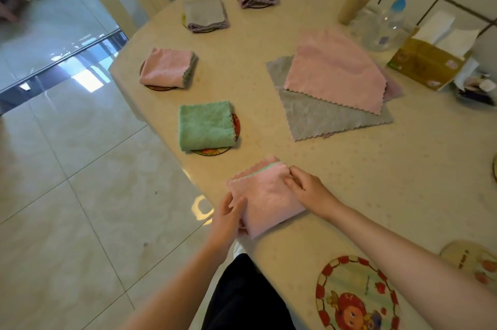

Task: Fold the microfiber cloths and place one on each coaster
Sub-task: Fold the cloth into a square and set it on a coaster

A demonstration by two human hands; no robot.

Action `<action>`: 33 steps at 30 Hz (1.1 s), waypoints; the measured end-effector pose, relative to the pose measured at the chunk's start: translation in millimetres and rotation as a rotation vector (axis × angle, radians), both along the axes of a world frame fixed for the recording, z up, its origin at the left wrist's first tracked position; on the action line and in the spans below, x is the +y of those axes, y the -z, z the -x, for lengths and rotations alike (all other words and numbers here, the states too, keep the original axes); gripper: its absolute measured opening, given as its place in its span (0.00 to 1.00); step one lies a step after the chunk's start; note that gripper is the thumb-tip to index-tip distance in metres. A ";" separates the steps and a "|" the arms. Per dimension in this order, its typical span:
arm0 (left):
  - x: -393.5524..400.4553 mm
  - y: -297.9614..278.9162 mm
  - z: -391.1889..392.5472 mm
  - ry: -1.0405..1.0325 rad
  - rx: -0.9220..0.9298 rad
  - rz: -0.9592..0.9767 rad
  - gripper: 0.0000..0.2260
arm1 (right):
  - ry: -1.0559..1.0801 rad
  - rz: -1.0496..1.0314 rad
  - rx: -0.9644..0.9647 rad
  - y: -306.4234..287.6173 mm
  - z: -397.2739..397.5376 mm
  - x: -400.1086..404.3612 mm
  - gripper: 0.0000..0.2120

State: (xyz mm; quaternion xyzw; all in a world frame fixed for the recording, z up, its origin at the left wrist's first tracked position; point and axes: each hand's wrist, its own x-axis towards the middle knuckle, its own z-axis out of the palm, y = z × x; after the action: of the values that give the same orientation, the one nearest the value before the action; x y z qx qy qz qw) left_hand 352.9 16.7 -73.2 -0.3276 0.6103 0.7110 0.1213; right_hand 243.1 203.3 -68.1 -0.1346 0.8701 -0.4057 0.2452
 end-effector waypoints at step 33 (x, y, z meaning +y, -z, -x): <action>-27.5 12.7 52.0 0.216 -0.119 0.886 0.14 | 0.022 -0.691 0.301 10.6 16.3 -39.7 0.18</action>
State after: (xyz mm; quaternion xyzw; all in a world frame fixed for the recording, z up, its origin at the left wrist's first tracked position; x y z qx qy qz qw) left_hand 300.9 -10.8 -85.9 -0.3229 0.8781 0.3445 0.0776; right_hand 226.8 163.6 -78.7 -0.0926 0.9834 -0.0663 0.1411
